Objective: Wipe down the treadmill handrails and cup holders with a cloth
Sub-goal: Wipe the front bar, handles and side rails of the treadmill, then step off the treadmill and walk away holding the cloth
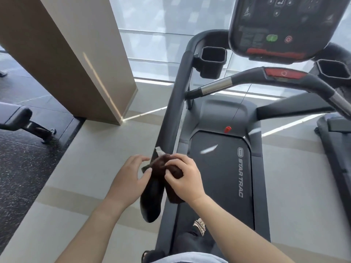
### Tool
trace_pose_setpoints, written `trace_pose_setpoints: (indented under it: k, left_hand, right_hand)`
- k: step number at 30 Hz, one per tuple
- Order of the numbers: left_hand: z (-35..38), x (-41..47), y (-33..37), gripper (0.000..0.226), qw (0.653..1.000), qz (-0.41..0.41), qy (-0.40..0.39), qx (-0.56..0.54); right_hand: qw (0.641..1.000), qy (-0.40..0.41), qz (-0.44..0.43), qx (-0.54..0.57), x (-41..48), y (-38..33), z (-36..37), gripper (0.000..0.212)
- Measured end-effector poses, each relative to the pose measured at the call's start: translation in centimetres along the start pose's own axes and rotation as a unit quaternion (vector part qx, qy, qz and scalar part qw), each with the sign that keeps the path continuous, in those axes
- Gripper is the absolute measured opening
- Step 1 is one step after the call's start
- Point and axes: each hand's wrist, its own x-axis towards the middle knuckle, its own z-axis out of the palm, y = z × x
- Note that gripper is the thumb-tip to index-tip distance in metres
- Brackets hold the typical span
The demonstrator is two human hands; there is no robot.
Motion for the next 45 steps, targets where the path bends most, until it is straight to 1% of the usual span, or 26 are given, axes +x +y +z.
trace_pose_setpoints:
  k: [3,6,8,11,14,16,21,23,26,30,31,32,35,41,45]
  left_hand:
    - [1.4,2.6,2.7,0.03,1.0,0.022,0.011,0.01]
    - [4.4,5.7,6.7,0.03,0.998,0.068,-0.007,0.009]
    - [7.2,7.4,9.8,0.03,0.994,0.101,-0.039,0.003]
    - [11.2,9.0,14.4,0.03,0.98,0.163,-0.112,0.005]
    - [14.8,10.6,19.0,0.03,0.957,0.233,-0.173,0.014]
    - [17.1,11.4,22.2,0.031,0.935,0.283,-0.211,0.021]
    - [23.4,12.1,30.0,0.032,0.864,0.39,-0.315,0.04]
    - [26.0,11.8,32.9,0.034,0.827,0.435,-0.354,0.044]
    - [29.2,10.9,36.9,0.035,0.758,0.498,-0.42,0.04]
    - [32.4,8.9,41.4,0.035,0.654,0.574,-0.491,0.041]
    - [33.3,8.3,42.3,0.034,0.622,0.597,-0.505,0.041]
    - [34.4,7.4,43.3,0.034,0.585,0.621,-0.52,0.043]
    - [36.4,3.8,44.7,0.034,0.492,0.673,-0.549,0.051]
    - [37.5,-6.0,44.0,0.036,0.34,0.715,-0.607,0.072]
    - [37.2,-13.6,42.4,0.037,0.23,0.739,-0.63,0.064]
  right_hand:
    - [1.0,-0.005,0.023,-0.011,-0.5,3.6,-3.7,0.013]
    - [0.998,0.01,0.055,-0.038,0.6,7.0,-9.1,0.011]
    - [0.995,0.039,0.074,-0.054,1.3,8.7,-13.0,0.011]
    - [0.988,0.088,0.103,-0.072,0.7,10.6,-18.2,0.013]
    - [0.975,0.138,0.152,-0.082,-1.3,12.1,-22.5,0.016]
    - [0.961,0.182,0.189,-0.091,-2.9,12.9,-24.8,0.018]
    - [0.904,0.287,0.297,-0.109,-7.1,14.1,-29.8,0.022]
    - [0.876,0.327,0.334,-0.124,-8.7,14.1,-31.5,0.023]
    - [0.823,0.385,0.39,-0.147,-10.7,13.8,-33.2,0.023]
    - [0.744,0.468,0.456,-0.142,-13.4,12.7,-34.0,0.026]
    - [0.722,0.486,0.471,-0.144,-14.1,12.4,-34.1,0.026]
    - [0.695,0.508,0.487,-0.148,-14.9,12.1,-34.1,0.025]
    - [0.62,0.565,0.524,-0.148,-17.5,10.9,-33.0,0.022]
    - [0.462,0.674,0.559,-0.141,-23.5,6.9,-28.9,0.02]
    - [0.359,0.718,0.581,-0.131,-28.2,4.0,-24.9,0.021]
